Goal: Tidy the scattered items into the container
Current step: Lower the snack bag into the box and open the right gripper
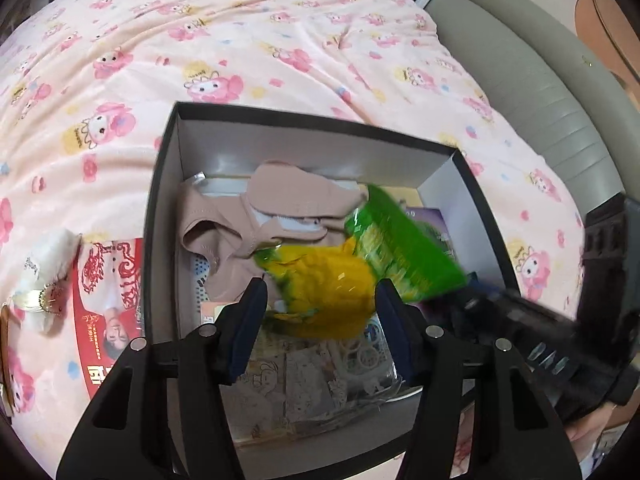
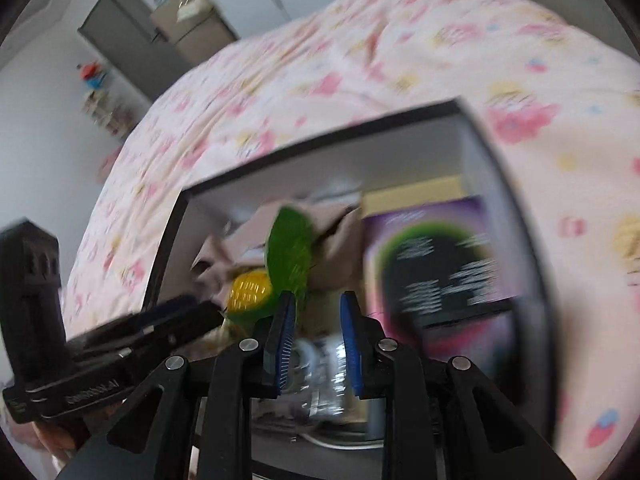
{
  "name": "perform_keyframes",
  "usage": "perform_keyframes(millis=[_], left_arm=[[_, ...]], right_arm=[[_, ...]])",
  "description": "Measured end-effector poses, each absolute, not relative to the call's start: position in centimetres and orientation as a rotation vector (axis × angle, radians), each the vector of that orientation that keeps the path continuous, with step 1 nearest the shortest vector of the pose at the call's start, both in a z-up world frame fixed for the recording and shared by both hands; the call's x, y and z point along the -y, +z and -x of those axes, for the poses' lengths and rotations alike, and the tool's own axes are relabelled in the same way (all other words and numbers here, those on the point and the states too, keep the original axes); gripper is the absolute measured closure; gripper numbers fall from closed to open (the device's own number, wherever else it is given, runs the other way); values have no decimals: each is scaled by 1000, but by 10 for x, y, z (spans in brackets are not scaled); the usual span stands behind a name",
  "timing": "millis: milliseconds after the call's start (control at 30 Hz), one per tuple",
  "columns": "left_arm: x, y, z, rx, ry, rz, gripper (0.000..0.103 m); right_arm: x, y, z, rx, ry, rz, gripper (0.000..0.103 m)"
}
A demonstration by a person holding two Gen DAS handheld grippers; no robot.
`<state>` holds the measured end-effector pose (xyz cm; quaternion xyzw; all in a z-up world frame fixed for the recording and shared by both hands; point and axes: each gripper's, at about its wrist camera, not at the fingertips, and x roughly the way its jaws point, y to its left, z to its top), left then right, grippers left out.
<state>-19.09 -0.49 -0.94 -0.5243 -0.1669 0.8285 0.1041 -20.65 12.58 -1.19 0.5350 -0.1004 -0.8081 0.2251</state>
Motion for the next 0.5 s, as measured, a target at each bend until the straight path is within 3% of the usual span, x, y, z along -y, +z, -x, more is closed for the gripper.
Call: perform_keyframes(millis=[333,500], left_arm=[[18,2,187,597,2409,1436,48],[8,1,187,620,2269,1432,46]], right_arm=[[-107,-10,192,225,-2137,-1410,84],[-132,13,187,318,-2238,-1276,84]])
